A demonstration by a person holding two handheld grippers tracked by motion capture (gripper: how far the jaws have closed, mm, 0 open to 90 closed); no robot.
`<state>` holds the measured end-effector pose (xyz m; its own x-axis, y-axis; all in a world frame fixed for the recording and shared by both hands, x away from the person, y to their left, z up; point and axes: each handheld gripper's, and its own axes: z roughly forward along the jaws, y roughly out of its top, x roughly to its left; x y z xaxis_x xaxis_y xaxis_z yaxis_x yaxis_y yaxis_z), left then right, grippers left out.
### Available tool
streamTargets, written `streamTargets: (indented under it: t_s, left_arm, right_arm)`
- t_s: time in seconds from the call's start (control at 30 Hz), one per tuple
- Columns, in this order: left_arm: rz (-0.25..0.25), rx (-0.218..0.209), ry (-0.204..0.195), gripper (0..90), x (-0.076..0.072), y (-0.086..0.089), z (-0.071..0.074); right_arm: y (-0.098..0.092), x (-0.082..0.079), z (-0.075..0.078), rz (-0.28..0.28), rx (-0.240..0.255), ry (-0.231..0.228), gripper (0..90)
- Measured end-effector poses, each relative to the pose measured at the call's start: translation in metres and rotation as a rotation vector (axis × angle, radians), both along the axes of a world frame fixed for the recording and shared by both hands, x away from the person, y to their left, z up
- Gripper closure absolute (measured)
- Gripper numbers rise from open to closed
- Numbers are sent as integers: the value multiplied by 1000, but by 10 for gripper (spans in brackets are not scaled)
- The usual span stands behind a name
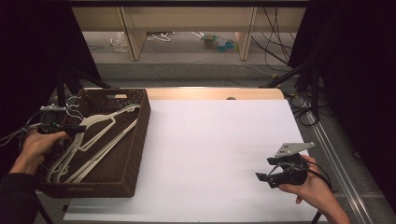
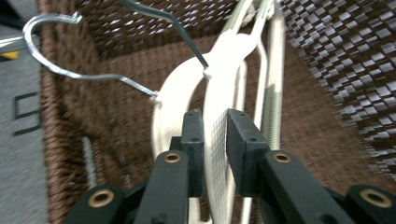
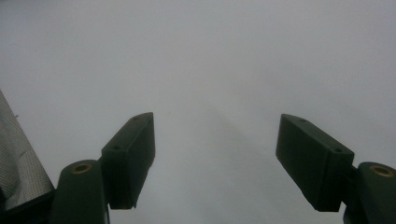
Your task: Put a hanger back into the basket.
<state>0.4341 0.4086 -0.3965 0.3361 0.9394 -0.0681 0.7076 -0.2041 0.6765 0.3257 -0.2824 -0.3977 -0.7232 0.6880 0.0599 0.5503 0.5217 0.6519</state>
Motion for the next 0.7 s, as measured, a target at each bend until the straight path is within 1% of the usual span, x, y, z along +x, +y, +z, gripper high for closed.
streamTargets:
  t_s: [0.03,0.07,0.1,0.13,0.17,0.2,0.23,0.27,0.3,0.33,0.37,0.4,0.43,0.47,0.53,0.57,0.6,0.63,0.67,0.7]
  left_arm:
    - [18,3,0,759,0,0,-2]
    - [25,6,12,755,0,1,-2]
    - [41,5,1,743,0,1,-4]
    - [43,25,1,715,0,2,-5]
    - [52,35,-6,704,0,3,-7]
    - [63,42,-3,699,-1,4,-10]
    - [92,44,10,628,-1,5,-15]
    - [92,44,10,574,-1,5,-15]
    - [133,43,2,529,-3,6,-16]
    - [133,43,2,506,-3,6,-16]
    - [134,55,4,497,-5,6,-15]
    - [130,58,-5,497,-6,6,-14]
    - [129,58,-15,467,-9,4,-10]
    - [129,58,-15,452,-9,4,-10]
    - [126,60,-33,443,-13,1,-5]
    - [124,61,-44,437,-14,0,-3]
    - [123,54,-60,431,-16,-1,0]
    - [104,46,-97,418,-19,-5,6]
    - [104,46,-97,407,-19,-5,6]
    - [109,38,-128,407,-22,-9,9]
  right_arm:
    - [0,0,-1,-2,5,-21,295]
    - [0,0,-1,-2,3,-18,295]
    - [0,0,-1,-3,3,-21,295]
    - [0,1,-1,-4,5,-27,295]
    - [0,1,-1,-2,7,-33,294]
    - [0,1,-1,-1,3,-23,293]
    - [2,-1,0,-10,7,0,293]
    - [2,-1,0,-10,7,0,293]
    - [2,0,0,-5,6,-7,292]
    - [2,0,0,-5,6,-7,292]
    - [2,0,0,-8,7,-3,292]
    - [2,0,0,-8,7,-3,292]
    - [2,0,0,-12,7,-2,291]
    - [2,0,0,-12,7,-2,291]
    - [3,0,0,-13,7,-5,291]
    - [3,0,-1,-18,13,-14,291]
    - [4,0,-1,-18,15,-15,291]
    - [4,0,-1,-19,16,-17,290]
    - [4,0,-1,-19,16,-17,290]
    - [3,0,0,-21,15,-10,290]
